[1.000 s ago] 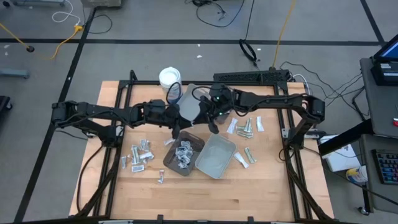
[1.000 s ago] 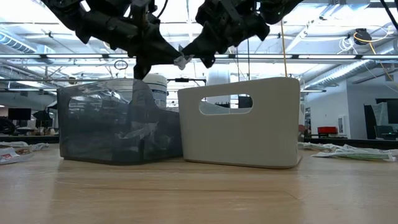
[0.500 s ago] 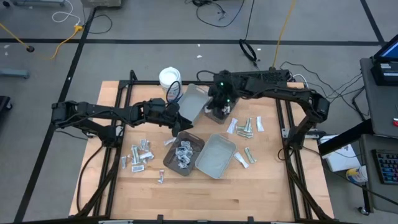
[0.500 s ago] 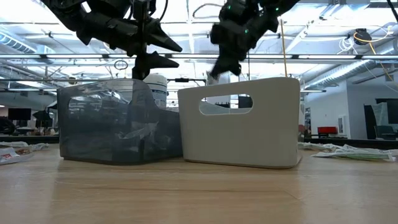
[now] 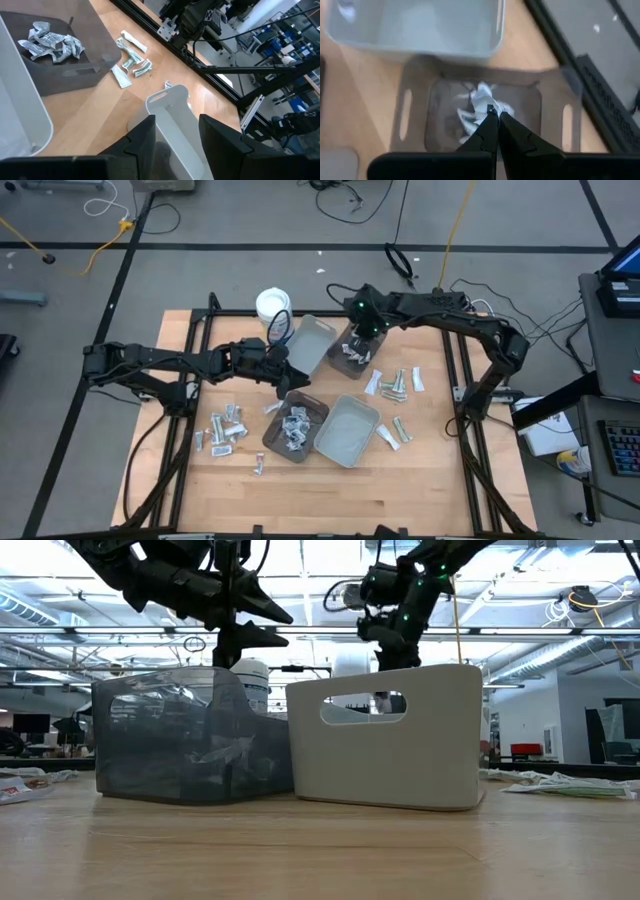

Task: Pick & Place First Aid Supplies
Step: Put the black towelette pack into the top black bin

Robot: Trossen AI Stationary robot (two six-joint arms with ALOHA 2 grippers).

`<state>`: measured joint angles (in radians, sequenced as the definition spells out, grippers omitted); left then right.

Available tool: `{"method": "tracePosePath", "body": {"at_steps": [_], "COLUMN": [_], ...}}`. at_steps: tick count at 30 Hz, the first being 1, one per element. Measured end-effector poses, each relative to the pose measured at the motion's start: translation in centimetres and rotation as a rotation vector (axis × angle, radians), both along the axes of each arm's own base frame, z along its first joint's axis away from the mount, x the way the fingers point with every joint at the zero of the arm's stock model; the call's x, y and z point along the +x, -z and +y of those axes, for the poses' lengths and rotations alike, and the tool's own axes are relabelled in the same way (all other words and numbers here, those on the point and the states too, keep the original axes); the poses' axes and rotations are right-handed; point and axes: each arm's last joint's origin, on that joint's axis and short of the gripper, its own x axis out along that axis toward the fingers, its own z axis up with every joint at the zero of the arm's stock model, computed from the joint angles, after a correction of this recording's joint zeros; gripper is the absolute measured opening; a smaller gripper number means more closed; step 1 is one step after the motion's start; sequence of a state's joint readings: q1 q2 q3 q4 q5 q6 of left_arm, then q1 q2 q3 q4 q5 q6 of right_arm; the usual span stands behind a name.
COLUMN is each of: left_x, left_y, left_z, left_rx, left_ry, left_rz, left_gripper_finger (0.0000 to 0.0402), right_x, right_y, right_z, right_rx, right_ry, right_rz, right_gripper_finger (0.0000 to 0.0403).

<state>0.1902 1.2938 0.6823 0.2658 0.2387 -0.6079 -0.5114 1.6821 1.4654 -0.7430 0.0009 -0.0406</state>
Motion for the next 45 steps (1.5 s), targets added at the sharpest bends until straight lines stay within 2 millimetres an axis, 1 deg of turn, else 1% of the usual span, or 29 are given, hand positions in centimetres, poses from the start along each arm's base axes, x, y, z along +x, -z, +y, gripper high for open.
{"method": "tracePosePath", "body": {"at_steps": [5,14,18,22,25,27,30,32,36,41,43,45], "left_x": [0.0,0.0,0.0,0.0,0.0,0.0,0.0,0.0,0.0,0.0,-0.1,-0.1], "left_y": [0.0,0.0,0.0,0.0,0.0,0.0,0.0,0.0,0.0,0.0,0.0,0.1], "left_z": [0.0,0.0,0.0,0.0,0.0,0.0,0.0,0.0,0.0,0.0,0.2,0.4], "left_rx": [0.005,0.006,0.004,0.003,0.003,0.003,0.002,0.001,-0.001,-0.043,-0.091,-0.138], "left_ry": [0.002,0.002,0.001,0.001,0.001,0.001,0.001,0.001,0.000,-0.006,-0.024,-0.046], "left_rz": [-0.001,-0.001,0.000,0.001,0.002,0.002,0.002,0.002,0.002,0.005,0.010,0.018], "left_gripper_finger": [0.0152,0.0152,0.0152,0.0152,0.0152,0.0152,0.0152,0.0152,0.0152,0.0152,0.0152,0.0152], "right_x": [0.2,1.5,2.0,2.5,2.6,2.7,2.8,2.8,2.8,2.9,2.9,2.9], "right_y": [0.3,4.1,5.1,5.8,5.9,5.9,5.9,5.9,5.9,5.8,5.8,5.7], "right_z": [-0.3,-1.2,-1.4,-1.6,-1.7,-1.7,-1.6,-1.6,-1.3,-1.3,-1.3,-1.3], "right_rx": [0.003,0.037,0.062,0.079,0.074,0.068,0.067,0.072,0.074,0.068,0.067,0.068], "right_ry": [-0.001,-0.039,-0.054,-0.065,-0.065,-0.066,-0.068,-0.068,-0.073,-0.076,-0.075,-0.073], "right_rz": [0.004,0.105,0.100,0.087,0.080,0.072,0.071,0.073,0.080,0.072,0.071,0.070], "right_gripper_finger": [0.0000,0.0000,0.0000,0.0000,0.0003,0.0013,0.0038,0.0063,0.0130,0.0217,0.0244,0.0261]}}
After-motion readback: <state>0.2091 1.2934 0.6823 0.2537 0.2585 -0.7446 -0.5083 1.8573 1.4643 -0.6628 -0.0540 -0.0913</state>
